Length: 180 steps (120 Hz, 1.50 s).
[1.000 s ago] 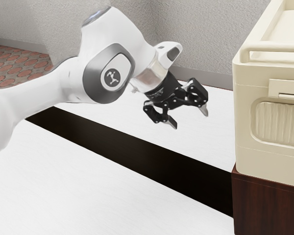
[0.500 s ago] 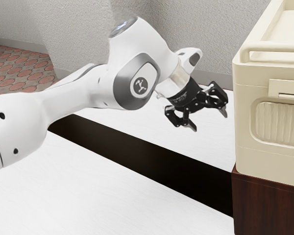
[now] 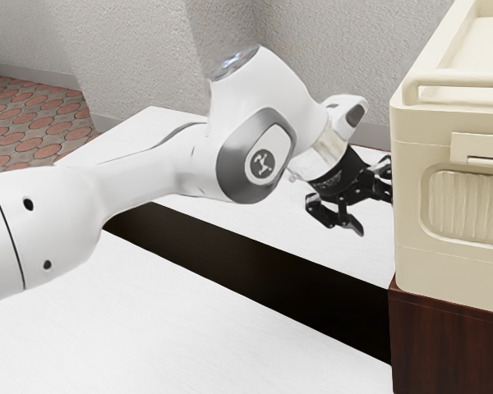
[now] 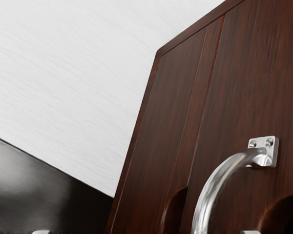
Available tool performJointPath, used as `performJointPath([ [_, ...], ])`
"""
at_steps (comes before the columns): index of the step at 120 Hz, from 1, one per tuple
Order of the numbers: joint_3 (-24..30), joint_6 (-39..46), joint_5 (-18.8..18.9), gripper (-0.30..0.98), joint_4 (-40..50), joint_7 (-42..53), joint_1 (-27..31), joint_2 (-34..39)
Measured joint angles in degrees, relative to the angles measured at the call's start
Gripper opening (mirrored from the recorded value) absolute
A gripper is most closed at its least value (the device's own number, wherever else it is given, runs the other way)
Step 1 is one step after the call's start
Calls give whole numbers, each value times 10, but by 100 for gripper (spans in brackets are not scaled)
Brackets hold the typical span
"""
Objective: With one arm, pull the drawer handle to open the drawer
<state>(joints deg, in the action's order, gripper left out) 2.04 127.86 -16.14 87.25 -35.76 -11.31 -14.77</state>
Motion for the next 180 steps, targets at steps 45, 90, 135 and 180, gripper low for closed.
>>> performJointPath([
  [45,4,16,0,41,1,-2,0,-5],
  [90,12,31,1,40,3,-3,-1,-14],
  [135,10,40,1,24,3,-3,4,-20],
  [180,7,41,2,-2,6,0,6,-14],
])
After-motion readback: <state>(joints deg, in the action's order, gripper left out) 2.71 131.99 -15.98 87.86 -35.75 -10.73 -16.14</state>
